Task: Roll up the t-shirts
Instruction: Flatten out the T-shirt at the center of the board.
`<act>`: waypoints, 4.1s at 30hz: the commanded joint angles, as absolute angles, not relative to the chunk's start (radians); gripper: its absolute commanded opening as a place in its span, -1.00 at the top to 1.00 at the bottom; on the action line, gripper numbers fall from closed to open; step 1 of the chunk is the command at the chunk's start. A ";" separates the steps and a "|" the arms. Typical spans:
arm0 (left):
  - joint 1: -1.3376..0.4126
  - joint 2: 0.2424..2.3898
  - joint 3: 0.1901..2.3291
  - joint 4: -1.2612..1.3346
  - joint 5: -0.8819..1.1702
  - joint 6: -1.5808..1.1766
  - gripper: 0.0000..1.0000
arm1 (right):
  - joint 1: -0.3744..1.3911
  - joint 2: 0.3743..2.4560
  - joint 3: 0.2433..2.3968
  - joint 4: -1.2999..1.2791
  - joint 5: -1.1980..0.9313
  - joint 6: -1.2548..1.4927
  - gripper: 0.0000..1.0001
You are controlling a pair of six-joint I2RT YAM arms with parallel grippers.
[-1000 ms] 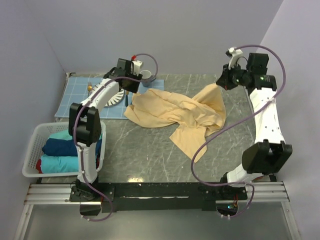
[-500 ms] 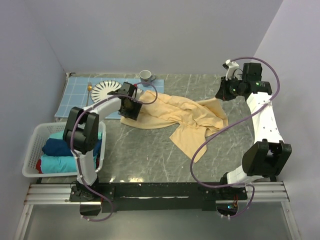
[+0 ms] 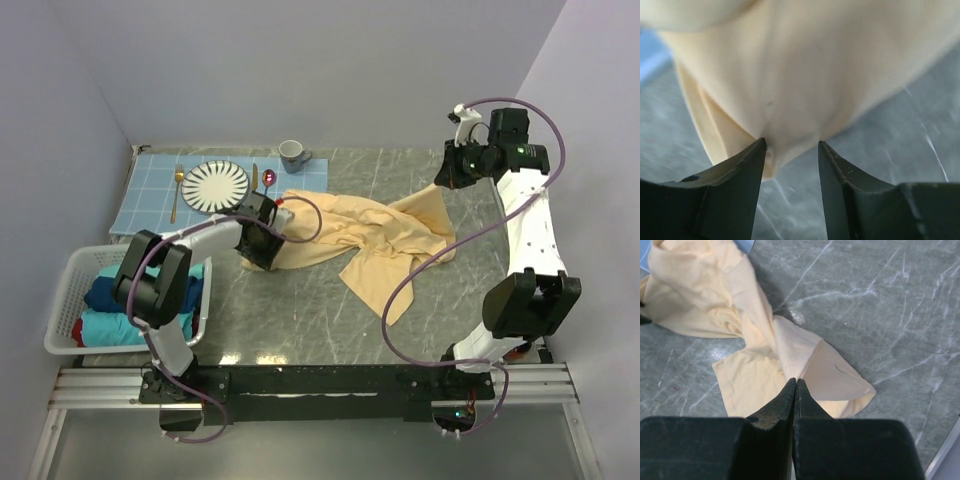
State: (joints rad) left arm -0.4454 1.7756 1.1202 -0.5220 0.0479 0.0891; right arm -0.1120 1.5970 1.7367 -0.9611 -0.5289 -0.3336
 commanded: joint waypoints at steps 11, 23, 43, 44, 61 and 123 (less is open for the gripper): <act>-0.519 1.071 0.939 -0.594 0.232 0.310 -0.13 | -0.120 1.192 1.651 -0.967 -0.258 -0.575 1.00; -0.469 1.608 1.261 -0.178 0.201 0.039 -0.66 | -0.118 1.281 1.580 -0.775 -0.273 -0.288 1.00; -0.532 2.028 1.399 -0.135 0.258 0.121 -0.51 | -0.118 1.330 1.606 -0.804 -0.331 -0.241 1.00; -0.538 2.029 1.397 -0.138 0.271 0.121 -0.49 | -0.118 1.342 1.615 -0.801 -0.333 -0.239 1.00; -0.531 1.608 1.374 -0.279 0.198 0.221 0.99 | -0.118 1.459 1.865 -0.733 -0.261 -0.230 1.00; -0.290 1.923 1.377 -0.474 0.256 0.107 -0.08 | -0.118 1.333 1.365 -0.827 -0.196 -0.437 1.00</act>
